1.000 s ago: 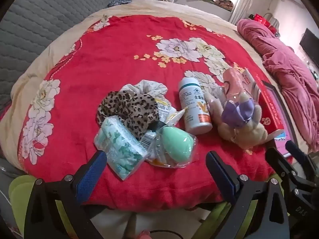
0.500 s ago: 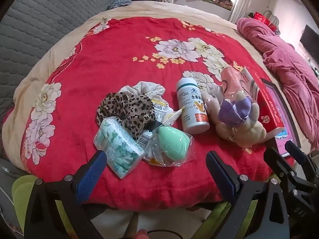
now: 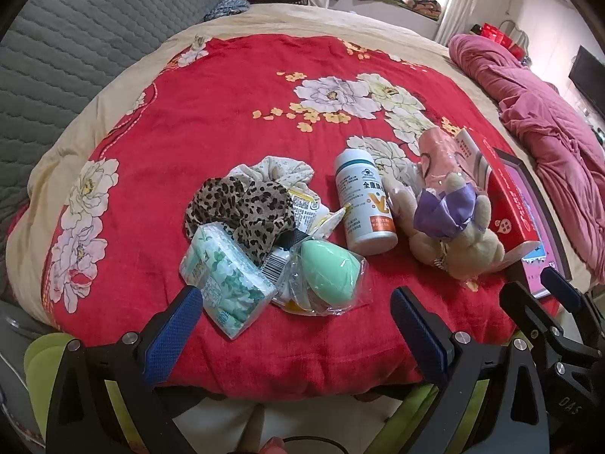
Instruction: Organize soft objects
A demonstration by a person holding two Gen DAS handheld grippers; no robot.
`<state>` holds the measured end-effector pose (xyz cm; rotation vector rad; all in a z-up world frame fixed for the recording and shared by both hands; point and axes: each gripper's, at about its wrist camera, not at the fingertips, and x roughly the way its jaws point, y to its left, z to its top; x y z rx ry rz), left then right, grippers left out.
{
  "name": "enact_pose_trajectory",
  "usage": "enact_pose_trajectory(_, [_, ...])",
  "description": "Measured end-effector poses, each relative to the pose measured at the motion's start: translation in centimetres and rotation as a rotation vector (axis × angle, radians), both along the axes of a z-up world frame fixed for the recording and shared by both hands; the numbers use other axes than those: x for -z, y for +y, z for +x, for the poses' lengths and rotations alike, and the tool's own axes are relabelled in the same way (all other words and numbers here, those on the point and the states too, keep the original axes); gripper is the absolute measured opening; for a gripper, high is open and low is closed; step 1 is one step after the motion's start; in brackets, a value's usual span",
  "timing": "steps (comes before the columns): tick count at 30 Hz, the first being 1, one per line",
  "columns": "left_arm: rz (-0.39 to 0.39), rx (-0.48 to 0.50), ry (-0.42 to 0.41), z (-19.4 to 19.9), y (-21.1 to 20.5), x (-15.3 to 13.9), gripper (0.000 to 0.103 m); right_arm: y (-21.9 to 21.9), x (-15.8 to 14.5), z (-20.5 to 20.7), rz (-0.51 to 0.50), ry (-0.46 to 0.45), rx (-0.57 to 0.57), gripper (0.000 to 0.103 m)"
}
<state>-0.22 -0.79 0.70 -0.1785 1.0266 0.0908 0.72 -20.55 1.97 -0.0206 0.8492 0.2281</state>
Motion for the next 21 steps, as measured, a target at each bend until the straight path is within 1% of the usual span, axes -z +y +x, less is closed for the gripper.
enact_pose_trajectory(7, [0.002,-0.002,0.001,-0.03,-0.1,0.07,0.1,0.15,-0.12,-0.16,-0.023,-0.014,-0.007,0.096])
enact_pose_trajectory(17, [0.006,-0.002,0.001,0.05,0.06,0.05,0.1,0.26,-0.09,-0.14,-0.021,-0.007,-0.008,0.096])
enact_pose_trajectory(21, [0.008,-0.002,-0.004,-0.01,0.0,-0.07,0.1,0.03,-0.07,0.01,-0.002,-0.005,-0.002,0.096])
